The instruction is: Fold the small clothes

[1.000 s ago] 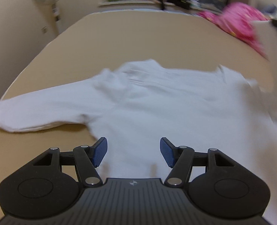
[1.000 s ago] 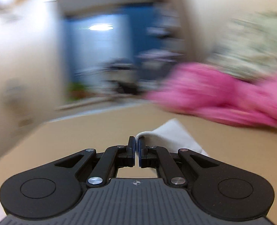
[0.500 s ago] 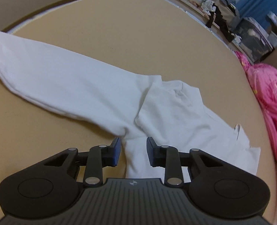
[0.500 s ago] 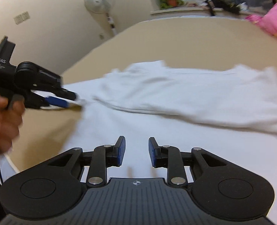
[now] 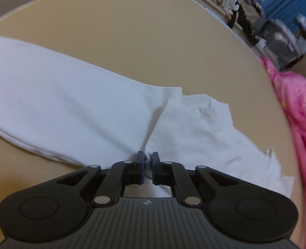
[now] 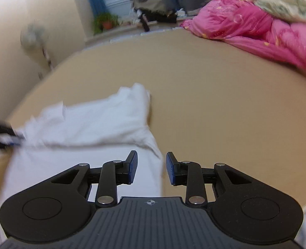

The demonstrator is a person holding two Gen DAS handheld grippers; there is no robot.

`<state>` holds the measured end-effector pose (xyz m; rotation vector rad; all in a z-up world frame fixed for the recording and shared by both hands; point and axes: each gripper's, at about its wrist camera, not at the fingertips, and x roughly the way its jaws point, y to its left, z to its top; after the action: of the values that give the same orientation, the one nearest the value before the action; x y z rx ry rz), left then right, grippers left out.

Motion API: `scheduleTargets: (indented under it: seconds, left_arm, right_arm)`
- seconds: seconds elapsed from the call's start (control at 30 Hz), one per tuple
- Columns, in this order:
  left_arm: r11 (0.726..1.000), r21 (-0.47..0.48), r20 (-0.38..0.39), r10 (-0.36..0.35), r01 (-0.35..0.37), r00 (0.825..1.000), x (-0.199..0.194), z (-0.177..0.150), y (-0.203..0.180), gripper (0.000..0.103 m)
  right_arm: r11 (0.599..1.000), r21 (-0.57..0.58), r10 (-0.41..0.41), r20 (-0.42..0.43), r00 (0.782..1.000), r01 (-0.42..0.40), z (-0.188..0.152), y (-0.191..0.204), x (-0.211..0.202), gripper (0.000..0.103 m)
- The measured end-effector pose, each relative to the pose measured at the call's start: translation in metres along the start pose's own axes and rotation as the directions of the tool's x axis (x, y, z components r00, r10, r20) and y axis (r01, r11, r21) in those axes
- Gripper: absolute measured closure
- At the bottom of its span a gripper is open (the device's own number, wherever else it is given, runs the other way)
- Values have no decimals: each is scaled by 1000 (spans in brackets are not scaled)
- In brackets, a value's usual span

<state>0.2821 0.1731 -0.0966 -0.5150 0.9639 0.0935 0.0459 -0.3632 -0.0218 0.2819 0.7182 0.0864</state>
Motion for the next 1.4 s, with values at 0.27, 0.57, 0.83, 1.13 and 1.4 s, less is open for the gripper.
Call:
scheduleTargets:
  seconds: [0.27, 0.57, 0.83, 1.13, 1.4]
  left_arm:
    - [989, 75, 147, 115, -127, 982, -77, -14, -33, 93]
    - [971, 211, 197, 65, -108, 978, -73, -18, -64, 93]
    - [942, 315, 66, 98, -114, 993, -20, -31, -79, 93]
    - [958, 270, -85, 127, -100, 988, 16, -35, -62, 89]
    - [957, 275, -96, 120, -90, 988, 19, -41, -61, 87]
  right_arm:
    - [986, 164, 56, -86, 995, -41, 1, 19, 74, 70]
    - [755, 654, 27, -100, 995, 45, -6, -5, 152, 65]
    - [682, 724, -101, -42, 994, 100, -10, -18, 136, 93]
    - [769, 610, -160, -106, 981, 191, 4, 17, 120, 85]
    - [949, 274, -126, -120, 985, 155, 26, 35, 159, 66]
